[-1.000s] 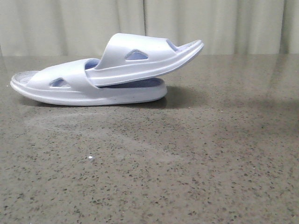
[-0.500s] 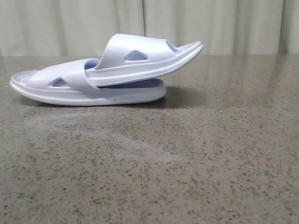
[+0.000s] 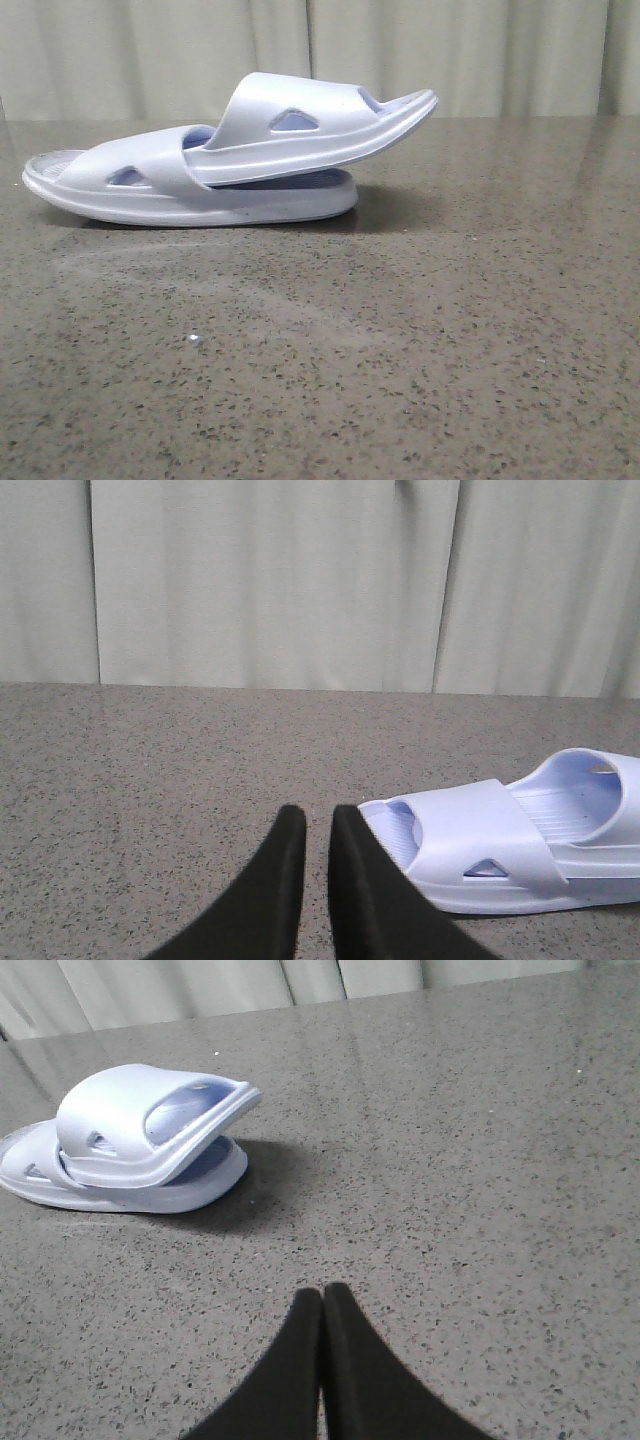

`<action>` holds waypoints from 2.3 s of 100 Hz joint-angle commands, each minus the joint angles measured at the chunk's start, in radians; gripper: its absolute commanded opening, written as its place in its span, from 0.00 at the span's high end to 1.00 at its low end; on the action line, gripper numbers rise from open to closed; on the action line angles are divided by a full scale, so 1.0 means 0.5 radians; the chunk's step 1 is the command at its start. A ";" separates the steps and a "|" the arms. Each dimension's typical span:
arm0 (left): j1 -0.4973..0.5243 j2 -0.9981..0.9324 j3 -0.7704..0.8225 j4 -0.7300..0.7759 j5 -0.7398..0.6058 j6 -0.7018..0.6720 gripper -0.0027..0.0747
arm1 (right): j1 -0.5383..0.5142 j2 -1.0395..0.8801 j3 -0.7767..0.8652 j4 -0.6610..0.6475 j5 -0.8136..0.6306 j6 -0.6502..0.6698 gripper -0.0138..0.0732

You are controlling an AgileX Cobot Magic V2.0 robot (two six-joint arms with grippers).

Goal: Insert blue slippers together front up

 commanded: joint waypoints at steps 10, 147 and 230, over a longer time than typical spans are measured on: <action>-0.019 0.017 -0.052 -0.046 -0.130 -0.017 0.95 | 0.006 0.008 -0.051 0.081 -0.079 0.003 0.94; 0.218 -0.512 0.676 1.195 -0.484 -0.815 0.95 | 0.006 0.008 -0.050 0.081 -0.080 0.003 0.94; 0.109 -0.512 0.673 1.220 -0.477 -0.815 0.95 | 0.006 0.008 -0.050 0.081 -0.075 0.003 0.94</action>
